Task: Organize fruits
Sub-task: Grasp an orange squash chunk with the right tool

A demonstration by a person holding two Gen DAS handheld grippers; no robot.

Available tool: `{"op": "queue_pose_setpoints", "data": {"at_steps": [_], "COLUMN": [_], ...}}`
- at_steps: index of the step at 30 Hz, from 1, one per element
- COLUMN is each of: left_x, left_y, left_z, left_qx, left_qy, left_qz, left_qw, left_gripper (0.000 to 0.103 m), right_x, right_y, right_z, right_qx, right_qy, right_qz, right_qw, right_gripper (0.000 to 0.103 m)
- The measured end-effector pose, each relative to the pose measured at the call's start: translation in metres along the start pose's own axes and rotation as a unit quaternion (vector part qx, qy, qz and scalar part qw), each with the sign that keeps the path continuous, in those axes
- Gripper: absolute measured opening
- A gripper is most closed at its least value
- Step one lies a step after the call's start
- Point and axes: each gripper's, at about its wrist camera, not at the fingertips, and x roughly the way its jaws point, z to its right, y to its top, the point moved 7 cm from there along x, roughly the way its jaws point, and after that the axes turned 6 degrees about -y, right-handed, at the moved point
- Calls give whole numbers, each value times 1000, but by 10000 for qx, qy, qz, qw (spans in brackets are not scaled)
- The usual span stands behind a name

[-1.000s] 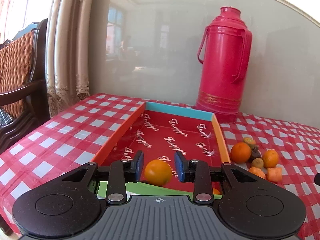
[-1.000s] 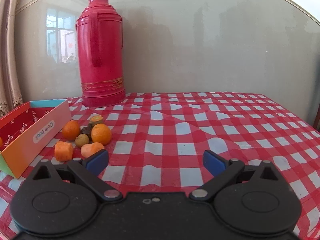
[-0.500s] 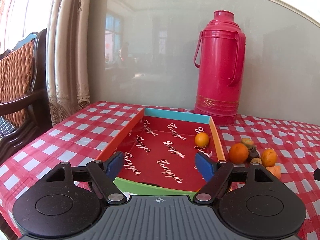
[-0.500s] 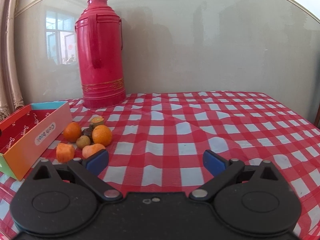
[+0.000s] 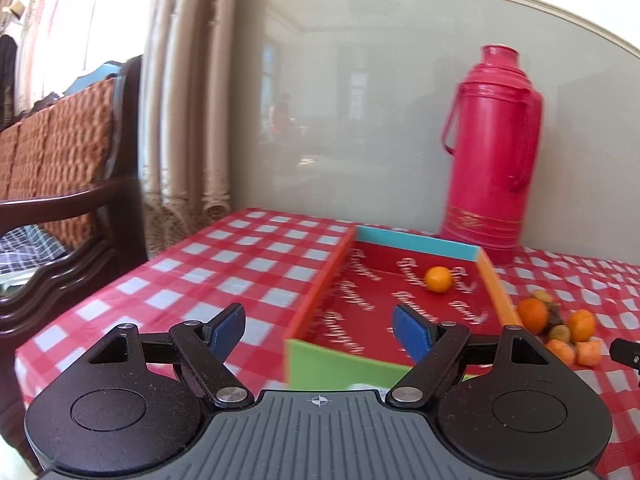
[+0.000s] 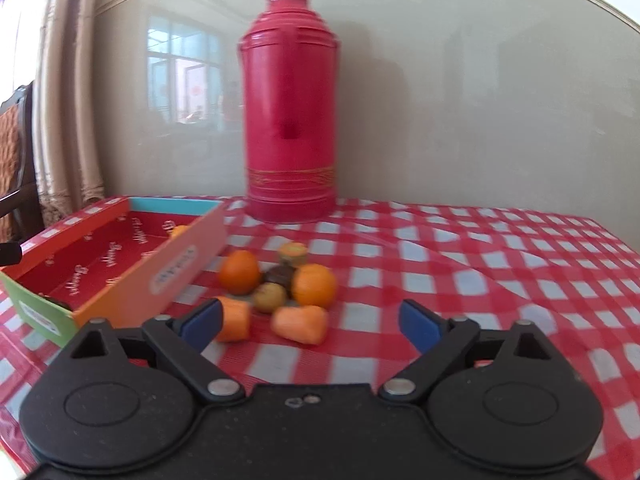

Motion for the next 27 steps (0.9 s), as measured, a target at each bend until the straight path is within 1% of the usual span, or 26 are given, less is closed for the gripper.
{"op": "queue_pose_setpoints", "data": {"at_steps": [2, 4, 8, 10, 11, 13, 15, 16, 17, 18, 19, 22, 25, 27], "left_x": [0, 1, 1, 1, 2, 3, 4, 4, 4, 4, 4, 4, 5, 3], "left_y": [-2, -5, -7, -7, -8, -9, -11, -11, -11, -12, -12, -13, -13, -13], "left_z": [-13, -25, -44, -50, -52, -56, -60, -61, -63, -64, -66, -69, -73, -74], "left_qx": [-18, -67, -151, -169, -160, -165, -162, -155, -151, -154, -156, -159, -181, -193], "left_qy": [111, 200, 342, 384, 403, 425, 434, 448, 458, 465, 469, 491, 504, 501], "left_qz": [-29, -85, -110, -113, -126, -155, -178, -182, -187, -196, -199, -204, -205, -195], "left_qw": [9999, 9997, 9992, 9991, 9990, 9988, 9988, 9987, 9987, 9986, 9986, 9985, 9984, 9984], "left_gripper": [80, 80, 80, 80, 80, 81, 80, 81, 81, 81, 81, 81, 81, 81], "right_x": [4, 10, 21, 27, 29, 34, 38, 40, 44, 47, 51, 51, 42, 34], "right_y": [1, 1, 0, -1, -2, -2, -4, -4, -5, -6, -7, -7, 2, 10], "right_z": [-11, -21, -37, -42, -45, -49, -52, -53, -53, -54, -54, -57, -56, -54], "right_qx": [-66, -128, -173, -163, -164, -193, -207, -206, -202, -196, -217, -255, -192, -13], "right_qy": [113, 223, 351, 410, 428, 432, 424, 405, 387, 387, 361, 378, 343, 389], "right_qz": [-58, -162, -320, -410, -441, -499, -558, -587, -634, -697, -774, -759, -465, -233], "right_qw": [9999, 9995, 9987, 9982, 9980, 9976, 9973, 9972, 9970, 9966, 9961, 9961, 9981, 9990], "right_gripper": [76, 64, 58, 51, 50, 43, 41, 38, 37, 29, 17, 16, 16, 16]}}
